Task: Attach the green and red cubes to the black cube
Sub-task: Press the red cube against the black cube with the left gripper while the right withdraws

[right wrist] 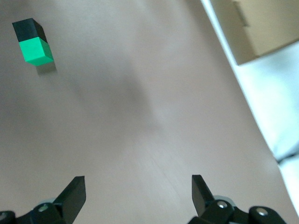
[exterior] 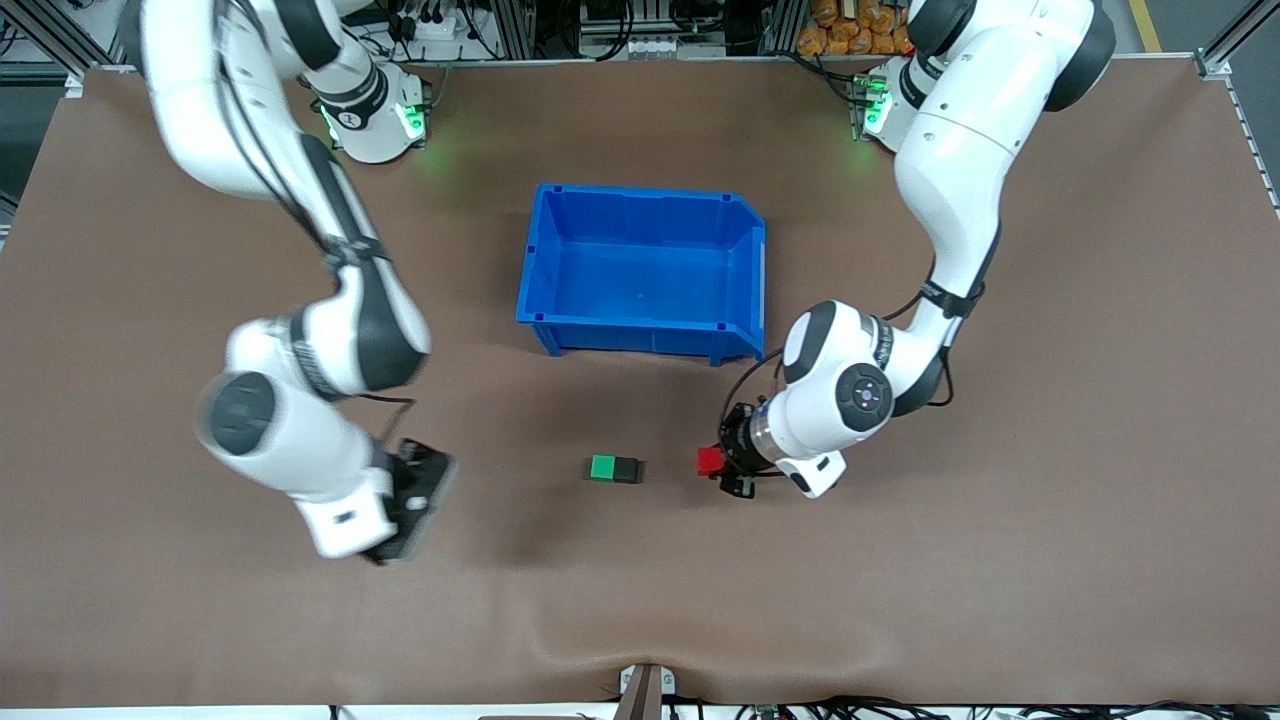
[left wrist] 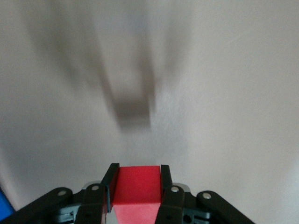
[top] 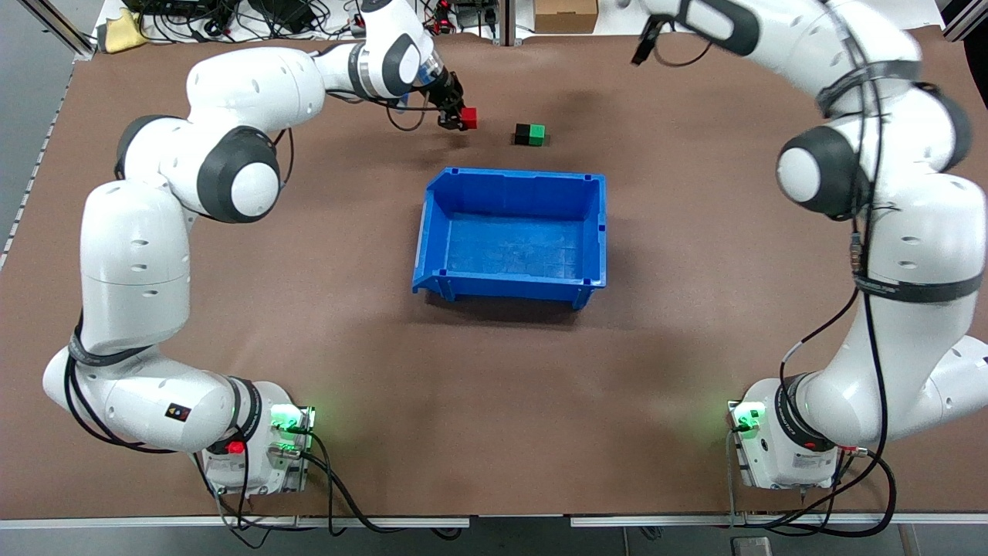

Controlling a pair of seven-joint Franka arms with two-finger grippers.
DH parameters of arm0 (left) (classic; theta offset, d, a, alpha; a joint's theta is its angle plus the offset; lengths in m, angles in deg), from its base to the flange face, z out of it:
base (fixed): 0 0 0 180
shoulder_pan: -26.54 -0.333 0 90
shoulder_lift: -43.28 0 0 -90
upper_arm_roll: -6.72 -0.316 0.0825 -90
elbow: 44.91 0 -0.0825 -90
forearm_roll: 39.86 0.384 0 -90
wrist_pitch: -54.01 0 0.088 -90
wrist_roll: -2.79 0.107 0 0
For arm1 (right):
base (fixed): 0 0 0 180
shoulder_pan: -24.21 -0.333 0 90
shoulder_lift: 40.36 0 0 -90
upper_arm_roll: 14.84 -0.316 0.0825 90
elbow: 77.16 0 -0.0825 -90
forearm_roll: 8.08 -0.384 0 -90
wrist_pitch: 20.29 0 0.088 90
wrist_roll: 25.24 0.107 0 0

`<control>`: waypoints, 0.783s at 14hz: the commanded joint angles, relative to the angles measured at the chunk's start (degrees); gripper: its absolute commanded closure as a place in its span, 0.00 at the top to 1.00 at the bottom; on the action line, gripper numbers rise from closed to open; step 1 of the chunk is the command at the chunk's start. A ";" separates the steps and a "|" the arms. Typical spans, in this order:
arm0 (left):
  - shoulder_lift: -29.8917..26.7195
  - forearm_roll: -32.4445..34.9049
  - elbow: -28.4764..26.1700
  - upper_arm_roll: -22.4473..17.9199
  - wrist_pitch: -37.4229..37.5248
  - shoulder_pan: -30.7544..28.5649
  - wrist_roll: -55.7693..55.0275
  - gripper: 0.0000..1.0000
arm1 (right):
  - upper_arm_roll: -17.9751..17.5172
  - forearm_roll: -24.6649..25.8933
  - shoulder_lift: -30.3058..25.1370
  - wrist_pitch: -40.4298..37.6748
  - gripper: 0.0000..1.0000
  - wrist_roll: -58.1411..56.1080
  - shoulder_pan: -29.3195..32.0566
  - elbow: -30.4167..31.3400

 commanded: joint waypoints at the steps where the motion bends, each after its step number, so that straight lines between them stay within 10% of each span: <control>1: 3.53 -2.10 4.83 -0.26 -1.21 1.65 -1.35 0.00 | -1.02 -0.68 -12.87 -0.43 1.00 2.54 3.70 12.74; 11: 10.13 -2.19 10.11 -1.58 -4.29 5.61 -2.75 0.00 | 2.48 3.52 -29.15 -24.41 1.00 33.19 8.38 14.79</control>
